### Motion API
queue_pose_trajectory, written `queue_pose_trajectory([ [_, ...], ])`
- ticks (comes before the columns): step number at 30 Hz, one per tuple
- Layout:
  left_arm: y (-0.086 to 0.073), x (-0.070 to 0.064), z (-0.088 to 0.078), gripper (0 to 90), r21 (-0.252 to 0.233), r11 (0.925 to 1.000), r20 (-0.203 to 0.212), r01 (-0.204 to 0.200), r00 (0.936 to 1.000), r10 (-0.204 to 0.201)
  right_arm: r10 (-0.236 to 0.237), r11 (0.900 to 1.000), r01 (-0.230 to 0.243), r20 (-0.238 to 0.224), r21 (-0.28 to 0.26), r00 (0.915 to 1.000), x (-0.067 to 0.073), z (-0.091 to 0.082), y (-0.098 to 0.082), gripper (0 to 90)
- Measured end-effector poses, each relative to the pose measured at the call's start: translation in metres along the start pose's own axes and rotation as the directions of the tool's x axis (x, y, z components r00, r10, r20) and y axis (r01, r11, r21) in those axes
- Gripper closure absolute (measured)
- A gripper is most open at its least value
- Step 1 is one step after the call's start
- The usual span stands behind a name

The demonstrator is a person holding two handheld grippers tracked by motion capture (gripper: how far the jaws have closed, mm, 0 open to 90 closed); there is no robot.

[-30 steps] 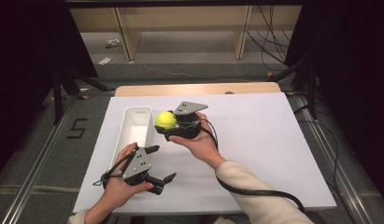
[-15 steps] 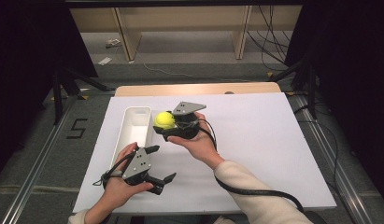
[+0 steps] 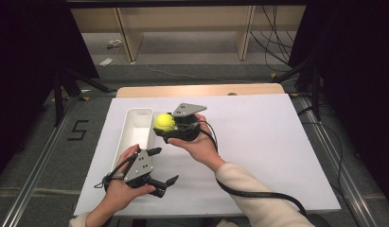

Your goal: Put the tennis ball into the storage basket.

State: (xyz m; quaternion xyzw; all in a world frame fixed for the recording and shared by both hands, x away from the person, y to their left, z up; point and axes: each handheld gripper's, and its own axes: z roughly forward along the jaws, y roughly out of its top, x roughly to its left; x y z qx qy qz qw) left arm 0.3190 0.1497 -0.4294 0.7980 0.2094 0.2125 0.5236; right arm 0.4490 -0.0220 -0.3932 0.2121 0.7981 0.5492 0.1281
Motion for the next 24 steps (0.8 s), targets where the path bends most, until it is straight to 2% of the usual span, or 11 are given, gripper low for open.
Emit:
queue_pose_trajectory([
  [24,0.0001,-0.0002,-0.0002,0.0,0.001,1.0,0.0,-0.002,1.0,0.002,-0.002,1.0,0.002,0.001,0.001,1.0,0.0007,0.0054,0.0038,26.6],
])
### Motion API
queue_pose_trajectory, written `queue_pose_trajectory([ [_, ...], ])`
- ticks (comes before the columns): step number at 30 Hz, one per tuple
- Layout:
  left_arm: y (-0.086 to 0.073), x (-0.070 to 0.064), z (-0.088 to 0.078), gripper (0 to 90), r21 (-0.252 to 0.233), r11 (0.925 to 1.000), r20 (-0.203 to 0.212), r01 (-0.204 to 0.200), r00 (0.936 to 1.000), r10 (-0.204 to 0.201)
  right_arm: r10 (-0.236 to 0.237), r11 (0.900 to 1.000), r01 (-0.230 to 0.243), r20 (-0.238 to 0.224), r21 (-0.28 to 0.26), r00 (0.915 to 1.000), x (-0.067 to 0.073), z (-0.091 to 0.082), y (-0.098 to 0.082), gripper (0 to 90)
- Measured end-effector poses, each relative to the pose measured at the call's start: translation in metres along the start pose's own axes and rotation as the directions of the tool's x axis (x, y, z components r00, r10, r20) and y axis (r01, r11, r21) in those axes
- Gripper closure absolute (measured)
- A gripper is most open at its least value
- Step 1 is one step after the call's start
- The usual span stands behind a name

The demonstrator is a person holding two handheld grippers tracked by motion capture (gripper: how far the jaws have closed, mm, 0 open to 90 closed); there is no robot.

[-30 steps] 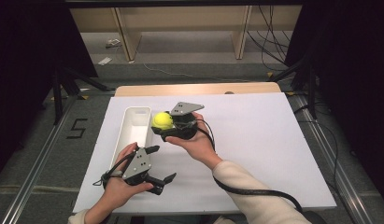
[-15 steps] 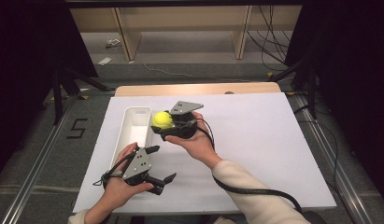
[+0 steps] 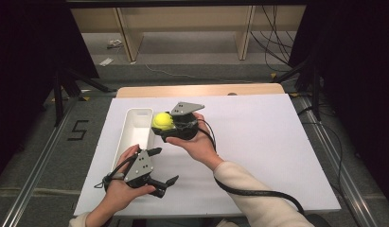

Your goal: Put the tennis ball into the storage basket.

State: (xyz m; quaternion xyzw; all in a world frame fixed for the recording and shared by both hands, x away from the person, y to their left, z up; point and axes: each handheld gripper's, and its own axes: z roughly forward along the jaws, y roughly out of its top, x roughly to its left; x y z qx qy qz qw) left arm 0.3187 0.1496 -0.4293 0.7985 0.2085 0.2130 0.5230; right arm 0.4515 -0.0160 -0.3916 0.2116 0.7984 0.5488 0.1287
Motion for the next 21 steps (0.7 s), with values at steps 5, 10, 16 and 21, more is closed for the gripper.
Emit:
queue_pose_trajectory([
  [5,0.0,0.0,-0.0001,0.0,0.0,1.0,-0.001,0.0,1.0,0.0,0.0,1.0,0.0,-0.005,-0.001,1.0,0.0007,0.0024,0.0007,26.7],
  [10,0.0001,-0.0001,-0.0001,0.0,0.0,1.0,-0.001,-0.001,1.0,0.001,0.002,1.0,-0.002,-0.005,0.001,1.0,0.0011,0.0035,0.0009,26.7],
  [16,0.0,0.0,-0.0002,0.0,0.0,1.0,0.0,-0.002,1.0,0.002,-0.001,1.0,0.001,-0.009,0.001,1.0,0.0017,0.0047,0.003,26.6],
  [21,0.0001,-0.0002,-0.0001,0.0,0.0,1.0,0.0,-0.004,1.0,0.004,-0.003,1.0,0.003,-0.01,-0.003,0.9999,0.0017,0.0062,0.0044,26.7],
])
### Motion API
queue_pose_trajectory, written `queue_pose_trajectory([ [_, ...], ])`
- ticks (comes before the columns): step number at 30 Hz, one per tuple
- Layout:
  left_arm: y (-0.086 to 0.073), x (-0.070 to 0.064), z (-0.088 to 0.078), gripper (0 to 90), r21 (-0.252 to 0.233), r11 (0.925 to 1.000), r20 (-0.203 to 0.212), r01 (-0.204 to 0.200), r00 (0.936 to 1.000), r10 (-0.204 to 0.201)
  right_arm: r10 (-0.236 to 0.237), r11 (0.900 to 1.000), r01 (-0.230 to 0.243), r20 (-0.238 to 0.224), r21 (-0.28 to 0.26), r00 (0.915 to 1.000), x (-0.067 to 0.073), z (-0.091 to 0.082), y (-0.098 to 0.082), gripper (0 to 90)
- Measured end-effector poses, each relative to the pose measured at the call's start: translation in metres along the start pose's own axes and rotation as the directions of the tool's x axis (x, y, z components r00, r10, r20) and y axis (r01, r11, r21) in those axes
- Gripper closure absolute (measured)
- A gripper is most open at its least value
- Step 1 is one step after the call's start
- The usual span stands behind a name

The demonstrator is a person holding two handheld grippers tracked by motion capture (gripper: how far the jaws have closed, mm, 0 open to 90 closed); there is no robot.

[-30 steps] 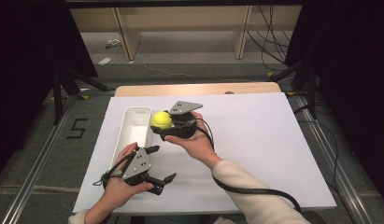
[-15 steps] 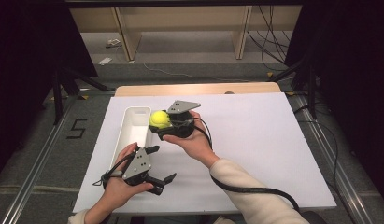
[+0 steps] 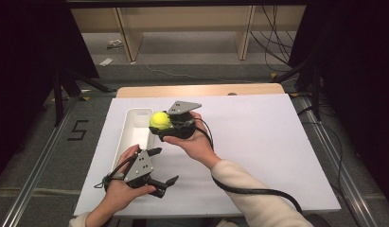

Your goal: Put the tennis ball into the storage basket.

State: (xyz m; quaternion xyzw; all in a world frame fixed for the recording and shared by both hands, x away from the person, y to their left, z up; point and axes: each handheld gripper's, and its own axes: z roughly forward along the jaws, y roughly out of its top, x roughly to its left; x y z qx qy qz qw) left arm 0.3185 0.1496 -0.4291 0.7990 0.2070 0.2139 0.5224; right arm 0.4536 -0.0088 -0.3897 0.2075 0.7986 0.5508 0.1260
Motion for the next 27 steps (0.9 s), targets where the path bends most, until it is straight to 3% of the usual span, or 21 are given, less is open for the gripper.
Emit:
queue_pose_trajectory([
  [27,0.0001,-0.0002,-0.0002,0.0,0.0,1.0,0.001,-0.001,1.0,0.001,-0.006,1.0,0.007,-0.016,0.011,0.9999,0.0023,0.007,0.0053,26.7],
])
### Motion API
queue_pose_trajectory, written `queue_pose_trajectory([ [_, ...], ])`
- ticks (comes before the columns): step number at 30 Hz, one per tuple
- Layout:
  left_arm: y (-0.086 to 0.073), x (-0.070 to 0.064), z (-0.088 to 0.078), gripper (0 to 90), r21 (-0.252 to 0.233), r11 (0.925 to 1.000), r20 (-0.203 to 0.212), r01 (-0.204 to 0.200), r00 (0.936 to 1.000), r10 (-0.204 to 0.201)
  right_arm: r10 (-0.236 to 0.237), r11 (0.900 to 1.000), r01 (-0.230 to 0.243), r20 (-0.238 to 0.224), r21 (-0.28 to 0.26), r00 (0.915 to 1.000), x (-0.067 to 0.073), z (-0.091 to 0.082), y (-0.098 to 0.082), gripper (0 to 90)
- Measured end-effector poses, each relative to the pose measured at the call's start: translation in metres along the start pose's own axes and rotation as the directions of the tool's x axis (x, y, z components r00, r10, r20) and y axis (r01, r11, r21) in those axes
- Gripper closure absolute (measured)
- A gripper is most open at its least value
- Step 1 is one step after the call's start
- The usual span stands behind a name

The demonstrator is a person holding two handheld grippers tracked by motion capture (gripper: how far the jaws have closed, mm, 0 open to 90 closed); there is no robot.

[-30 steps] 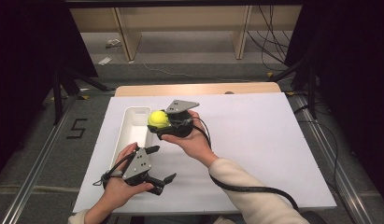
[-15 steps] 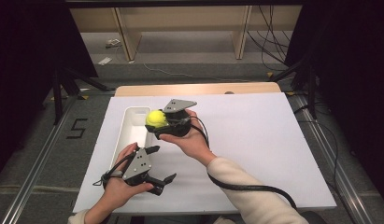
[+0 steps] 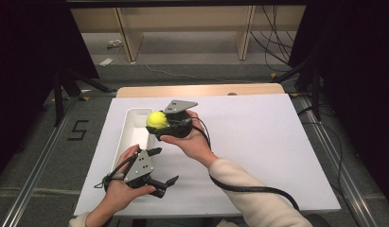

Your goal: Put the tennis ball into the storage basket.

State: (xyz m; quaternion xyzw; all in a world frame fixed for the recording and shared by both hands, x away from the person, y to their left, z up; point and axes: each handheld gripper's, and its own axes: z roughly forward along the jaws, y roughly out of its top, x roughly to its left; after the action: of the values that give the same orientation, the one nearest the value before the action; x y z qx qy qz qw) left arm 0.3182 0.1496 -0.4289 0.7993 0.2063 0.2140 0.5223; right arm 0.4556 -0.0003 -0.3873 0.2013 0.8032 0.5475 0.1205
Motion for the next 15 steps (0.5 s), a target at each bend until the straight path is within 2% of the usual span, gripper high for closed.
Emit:
queue_pose_trajectory([
  [15,0.0002,-0.0002,0.0,0.0,0.0,1.0,0.001,0.0,1.0,0.0,-0.005,1.0,0.005,-0.006,0.01,1.0,0.0005,0.0029,0.0022,26.7],
])
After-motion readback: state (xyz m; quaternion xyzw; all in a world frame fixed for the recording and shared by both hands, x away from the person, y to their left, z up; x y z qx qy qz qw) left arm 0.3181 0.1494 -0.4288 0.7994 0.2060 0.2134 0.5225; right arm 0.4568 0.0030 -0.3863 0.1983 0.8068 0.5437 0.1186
